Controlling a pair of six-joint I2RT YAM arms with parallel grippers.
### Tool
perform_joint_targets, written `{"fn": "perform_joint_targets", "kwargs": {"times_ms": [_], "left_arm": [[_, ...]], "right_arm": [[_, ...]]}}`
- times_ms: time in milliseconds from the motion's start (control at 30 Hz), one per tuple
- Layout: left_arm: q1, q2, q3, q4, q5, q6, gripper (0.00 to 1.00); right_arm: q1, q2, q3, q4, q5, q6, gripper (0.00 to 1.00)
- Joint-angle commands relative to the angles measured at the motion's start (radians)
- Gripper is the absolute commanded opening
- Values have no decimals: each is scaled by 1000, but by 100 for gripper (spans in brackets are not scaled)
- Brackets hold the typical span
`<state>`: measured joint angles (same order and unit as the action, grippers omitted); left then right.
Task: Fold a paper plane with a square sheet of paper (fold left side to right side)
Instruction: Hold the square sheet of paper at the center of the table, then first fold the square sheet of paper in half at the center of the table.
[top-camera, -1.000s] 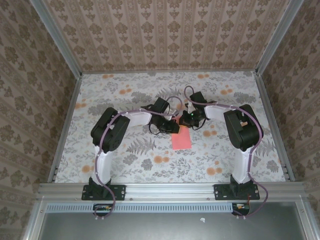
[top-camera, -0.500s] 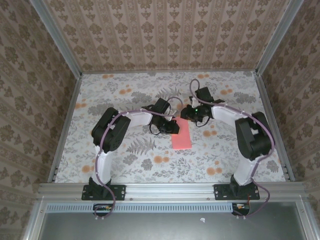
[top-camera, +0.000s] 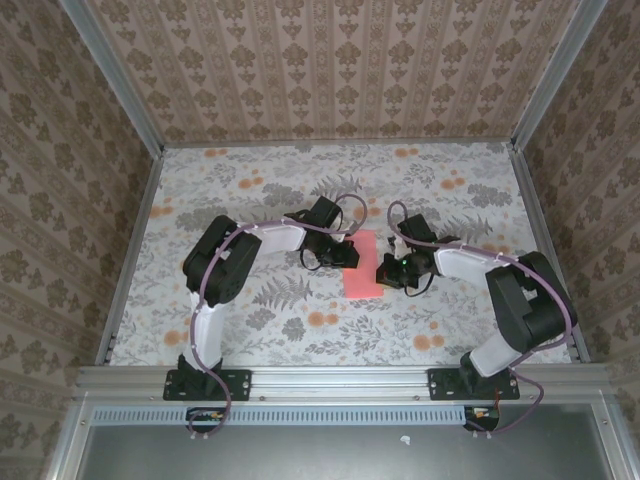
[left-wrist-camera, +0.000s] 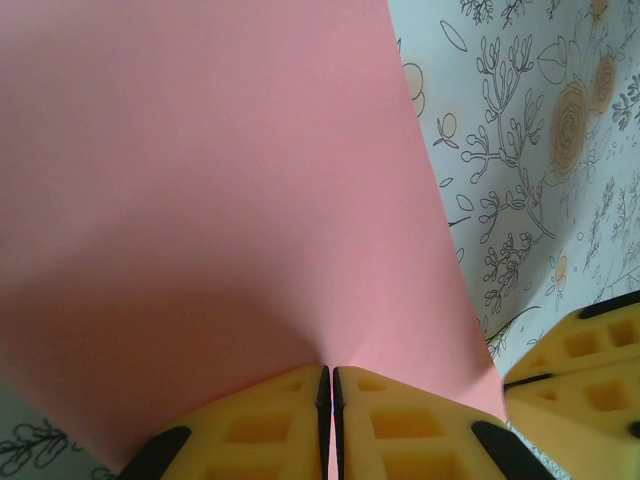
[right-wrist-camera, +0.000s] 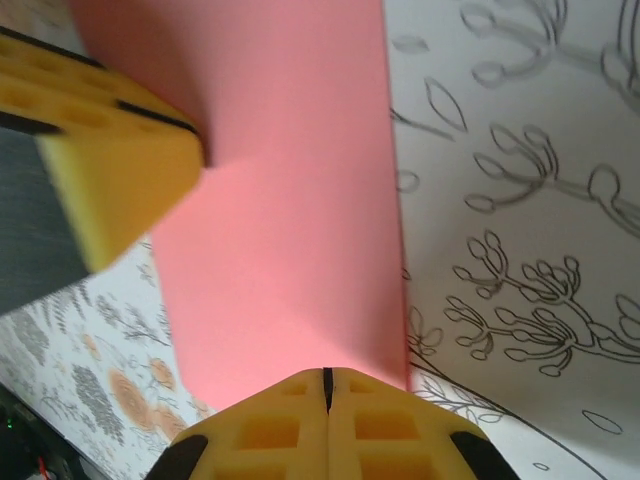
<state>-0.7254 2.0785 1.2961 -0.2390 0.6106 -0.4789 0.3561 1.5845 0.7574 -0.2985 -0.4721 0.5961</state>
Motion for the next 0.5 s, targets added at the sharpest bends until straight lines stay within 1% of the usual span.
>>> {"fn": "perform_joint_targets", "kwargs": {"times_ms": [0,133,300,467], "left_arm": [[-12,6,-12,-73,-53,5,13],[-10,0,-2,-81,-54,8,13],[-1,-10,19,-83,-43,5,14],[23,-44,39,-85,-34,12,17]], "right_arm": [[5,31,-19,-22,-24,21,4],[9,57,-29,-41,-20,17,4],[9,80,-17,-104,47,-8,4],[9,96,-10,-134,78,-23,3]]}}
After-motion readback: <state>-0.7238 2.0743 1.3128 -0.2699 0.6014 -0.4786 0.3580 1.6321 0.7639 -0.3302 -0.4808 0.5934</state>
